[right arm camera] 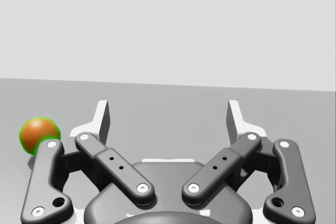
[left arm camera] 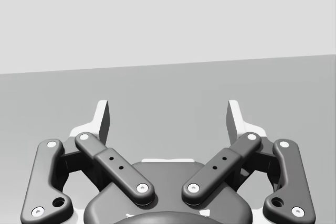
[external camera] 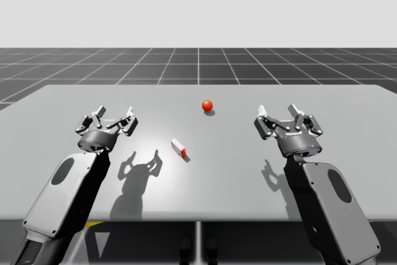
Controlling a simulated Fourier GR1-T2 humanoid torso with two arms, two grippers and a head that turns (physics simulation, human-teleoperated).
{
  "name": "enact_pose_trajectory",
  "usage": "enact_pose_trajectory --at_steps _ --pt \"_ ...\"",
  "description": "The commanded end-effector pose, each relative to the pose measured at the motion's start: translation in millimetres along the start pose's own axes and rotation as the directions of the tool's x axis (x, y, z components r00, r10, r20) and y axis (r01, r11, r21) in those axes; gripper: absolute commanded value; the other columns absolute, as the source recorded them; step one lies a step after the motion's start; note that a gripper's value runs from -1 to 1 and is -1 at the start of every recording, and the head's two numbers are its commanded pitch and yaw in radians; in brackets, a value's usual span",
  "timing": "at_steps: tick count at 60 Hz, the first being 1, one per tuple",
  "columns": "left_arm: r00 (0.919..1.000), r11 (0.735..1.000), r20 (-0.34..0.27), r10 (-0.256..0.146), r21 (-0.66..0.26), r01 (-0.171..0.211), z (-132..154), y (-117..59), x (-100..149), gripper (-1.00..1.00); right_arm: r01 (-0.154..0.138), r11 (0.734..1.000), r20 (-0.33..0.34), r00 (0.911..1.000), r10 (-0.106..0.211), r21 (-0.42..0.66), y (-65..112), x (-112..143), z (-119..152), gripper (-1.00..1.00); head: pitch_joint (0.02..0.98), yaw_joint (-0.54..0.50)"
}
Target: Watch the red light. When it turns green, pick up the object.
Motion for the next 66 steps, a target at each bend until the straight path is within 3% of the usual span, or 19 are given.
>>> enact_pose_trajectory --at_steps 1,17,33,47,52,56,63,66 --pt "1.0 1.0 0.0 0.0 0.0 0.0 0 0.1 0 -1.0 -0.003 1.0 0.001 1.0 0.003 -0.001 -0.2 0 0 -1.0 0.586 -0.06" --pt "1.0 1.0 -0.005 -0.008 -0.005 0.008 -1 -0.3 -1 -1.0 -0.004 1.0 -0.001 1.0 0.004 0.004 1.2 0 0 -1.0 0.646 -0.03" --pt "0.9999 1.0 -0.005 -0.013 -0.017 0.013 -2 -2.0 -2 -1.0 -0.007 1.0 -0.002 1.0 0.007 0.005 1.7 0 0 -1.0 0.769 0.11" --pt "1.0 1.0 0.005 -0.004 -0.027 0.005 -2 -4.8 0 -1.0 -0.024 1.0 -0.002 0.9997 0.024 0.003 3.6 -1 1 -1.0 0.812 0.16" --pt "0.9998 0.998 0.011 0.018 -0.053 -0.017 1 -8.0 5 -1.0 -0.027 1.0 -0.003 0.9996 0.027 0.001 4.8 0 1 -1.0 0.815 0.15" --pt "0.9979 0.993 0.01 0.065 -0.103 -0.063 10 -11.1 15 -1.0 -0.029 1.0 -0.002 0.9996 0.029 -0.001 5.4 0 2 -1.0 0.816 0.15" --pt "0.9964 0.984 0.063 0.056 -0.17 -0.044 25 -18.9 25 -1.0 -0.035 0.999 -0.002 0.9994 0.035 -0.003 6.5 0 2 -1.0 0.816 0.15" --pt "0.9969 0.974 0.05 0.06 -0.222 -0.048 35 -21.8 28 -1.0 -0.04 0.999 -0.001 0.9992 0.04 -0.005 6.7 -1 3 -1.0 0.818 0.15"
